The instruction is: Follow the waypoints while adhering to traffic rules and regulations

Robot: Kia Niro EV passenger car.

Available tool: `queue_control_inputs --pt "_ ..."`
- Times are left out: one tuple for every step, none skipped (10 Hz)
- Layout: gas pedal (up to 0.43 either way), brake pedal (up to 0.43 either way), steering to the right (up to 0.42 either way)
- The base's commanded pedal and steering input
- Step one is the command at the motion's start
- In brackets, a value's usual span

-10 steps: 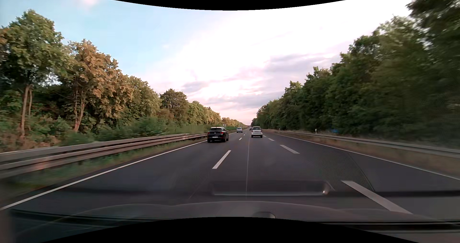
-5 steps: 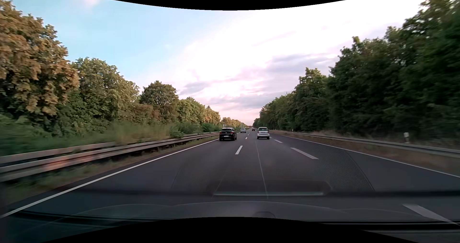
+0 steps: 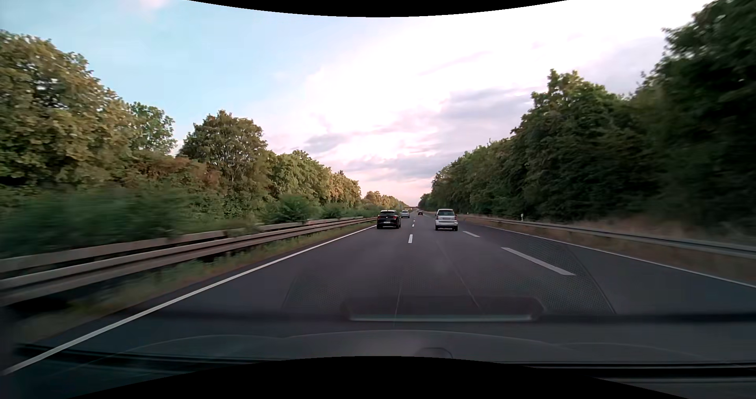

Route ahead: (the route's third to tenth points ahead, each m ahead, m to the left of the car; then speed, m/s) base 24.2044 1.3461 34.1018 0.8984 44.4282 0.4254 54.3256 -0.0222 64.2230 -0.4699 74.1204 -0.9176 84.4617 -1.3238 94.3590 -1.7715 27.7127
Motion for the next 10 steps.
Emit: queue_control_inputs --pt "0.287 0.0 -0.006" --pt "0.287 0.0 -0.006" --pt "0.287 0.0 -0.004" --pt "0.287 0.0 -0.002" --pt "0.287 0.0 -0.001" --pt "0.287 0.0 0.001" --pt "0.287 0.0 0.001" --pt "0.287 0.0 0.002" --pt "0.287 0.0 0.002" --pt "0.287 0.0 0.002"
